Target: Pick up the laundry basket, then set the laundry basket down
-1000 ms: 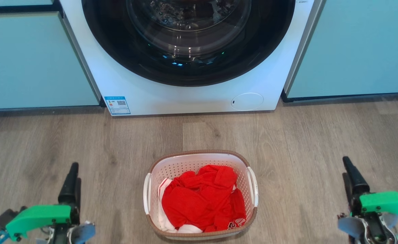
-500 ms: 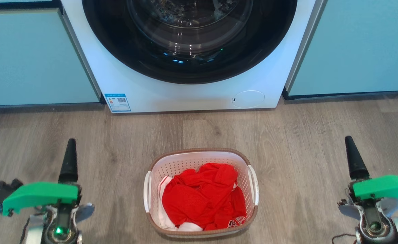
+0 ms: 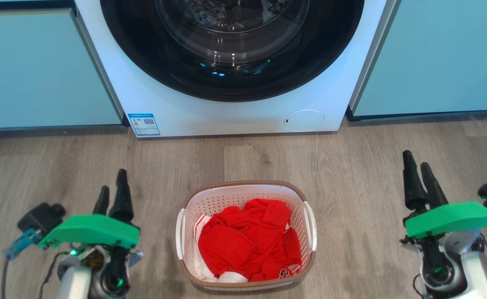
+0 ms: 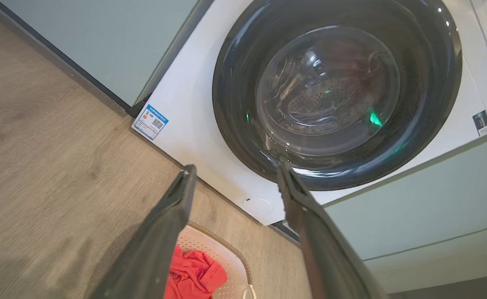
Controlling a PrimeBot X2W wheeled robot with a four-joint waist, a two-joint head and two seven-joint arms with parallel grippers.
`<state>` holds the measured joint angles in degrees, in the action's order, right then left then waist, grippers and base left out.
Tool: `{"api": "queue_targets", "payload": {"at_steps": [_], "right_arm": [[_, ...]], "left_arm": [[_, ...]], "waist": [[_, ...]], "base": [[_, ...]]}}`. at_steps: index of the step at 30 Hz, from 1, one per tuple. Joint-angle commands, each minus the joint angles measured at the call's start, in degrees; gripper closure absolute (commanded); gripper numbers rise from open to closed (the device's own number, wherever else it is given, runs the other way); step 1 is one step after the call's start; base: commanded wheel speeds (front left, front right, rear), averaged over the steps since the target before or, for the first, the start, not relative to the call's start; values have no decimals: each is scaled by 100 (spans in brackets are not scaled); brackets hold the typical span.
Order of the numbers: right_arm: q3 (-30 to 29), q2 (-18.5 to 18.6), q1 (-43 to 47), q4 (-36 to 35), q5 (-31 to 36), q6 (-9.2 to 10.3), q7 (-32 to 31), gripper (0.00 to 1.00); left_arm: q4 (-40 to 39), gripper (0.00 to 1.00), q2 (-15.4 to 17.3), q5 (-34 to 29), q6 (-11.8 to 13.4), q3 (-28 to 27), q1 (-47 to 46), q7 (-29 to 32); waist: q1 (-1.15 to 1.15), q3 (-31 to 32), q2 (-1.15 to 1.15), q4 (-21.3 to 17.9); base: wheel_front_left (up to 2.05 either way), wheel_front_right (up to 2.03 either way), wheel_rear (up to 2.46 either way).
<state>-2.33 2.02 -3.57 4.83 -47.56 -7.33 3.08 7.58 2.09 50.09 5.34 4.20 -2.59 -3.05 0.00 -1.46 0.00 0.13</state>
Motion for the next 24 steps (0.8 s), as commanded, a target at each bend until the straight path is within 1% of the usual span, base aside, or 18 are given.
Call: {"api": "queue_targets", "payload": {"at_steps": [1, 7, 11, 13, 15, 16, 22, 23, 24], "right_arm": [[107, 50, -350, -279, 250, -7, 81, 0], [226, 53, -357, -318, 702, -8, 166, 0], [310, 55, -367, -351, 1087, -8, 233, 0], [360, 56, -363, -332, 1308, -9, 267, 0], [420, 57, -353, -292, 1551, -9, 300, 0], [485, 58, -354, -267, 1750, -9, 334, 0], [700, 76, -344, -26, 2398, -10, 434, 0], [771, 76, -364, 58, 2492, -10, 468, 0], [782, 76, -377, 74, 2532, -10, 485, 0]], "left_arm": [[-196, 0, 74, -209, 67, 2, -342, -84], [-123, 0, 144, -548, 147, 251, -399, -168], [-77, 0, 242, -952, 333, 468, -463, -236], [122, 0, 299, -1134, 422, 607, -467, -269], [188, 0, 360, -1370, 554, 778, -547, -303], [230, 0, 413, -1573, 708, 953, -621, -337], [337, 0, 624, -2140, 1121, 1617, -831, -437], [317, 0, 700, -2329, 1321, 1849, -905, -471], [323, 0, 734, -2398, 1407, 1963, -932, -488]], "waist": [[0, -1, 0, 0], [0, -7, 0, 0], [0, -11, 0, -6], [0, -2, 0, -9], [0, 5, 0, -11], [0, 9, 0, -13], [0, 16, 0, -23], [0, 15, 0, -28], [0, 16, 0, -30]], "base": [[0, 0, 0], [0, 0, 0], [0, 0, 0], [0, 0, 0], [0, 0, 0], [0, 0, 0], [0, 0, 0], [0, 0, 0], [0, 0, 0]]}}
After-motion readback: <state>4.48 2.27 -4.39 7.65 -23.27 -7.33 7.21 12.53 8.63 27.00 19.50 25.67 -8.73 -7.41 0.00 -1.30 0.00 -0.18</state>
